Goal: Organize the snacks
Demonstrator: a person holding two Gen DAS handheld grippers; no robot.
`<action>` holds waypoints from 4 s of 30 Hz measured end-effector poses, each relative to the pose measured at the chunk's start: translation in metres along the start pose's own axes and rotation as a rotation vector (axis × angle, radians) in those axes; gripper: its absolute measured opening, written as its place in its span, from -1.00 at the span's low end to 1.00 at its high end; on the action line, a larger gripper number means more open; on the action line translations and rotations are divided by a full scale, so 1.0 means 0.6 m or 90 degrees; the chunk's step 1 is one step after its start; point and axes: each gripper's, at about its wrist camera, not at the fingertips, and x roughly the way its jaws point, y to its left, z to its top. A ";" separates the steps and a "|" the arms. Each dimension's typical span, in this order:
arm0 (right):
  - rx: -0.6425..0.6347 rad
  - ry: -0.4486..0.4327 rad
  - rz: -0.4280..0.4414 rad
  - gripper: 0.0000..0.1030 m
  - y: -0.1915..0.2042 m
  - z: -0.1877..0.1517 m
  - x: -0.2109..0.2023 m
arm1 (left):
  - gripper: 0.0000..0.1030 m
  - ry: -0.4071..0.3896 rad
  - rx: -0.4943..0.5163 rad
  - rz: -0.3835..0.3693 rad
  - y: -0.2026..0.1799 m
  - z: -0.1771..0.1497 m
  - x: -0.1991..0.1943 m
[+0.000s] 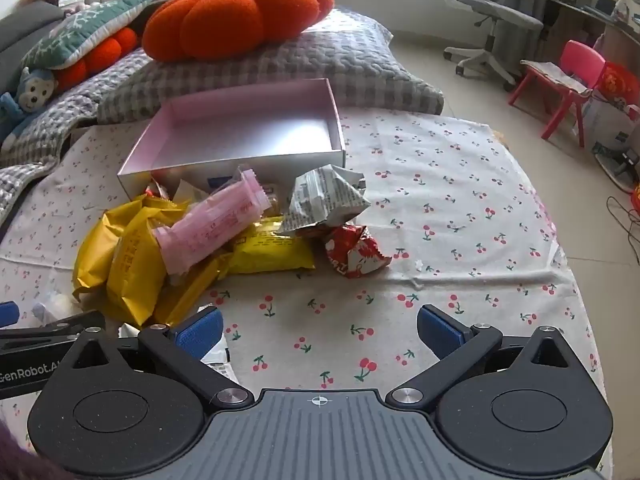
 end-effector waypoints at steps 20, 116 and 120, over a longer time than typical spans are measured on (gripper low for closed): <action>-0.004 0.000 -0.001 1.00 0.007 -0.002 -0.006 | 1.00 0.001 0.003 0.004 0.000 -0.001 0.002; -0.082 0.137 0.220 1.00 0.045 0.004 0.051 | 0.86 0.060 0.166 -0.124 0.066 0.038 0.060; -0.073 0.160 0.232 1.00 0.042 -0.007 0.067 | 0.87 0.074 0.191 -0.161 0.078 0.027 0.069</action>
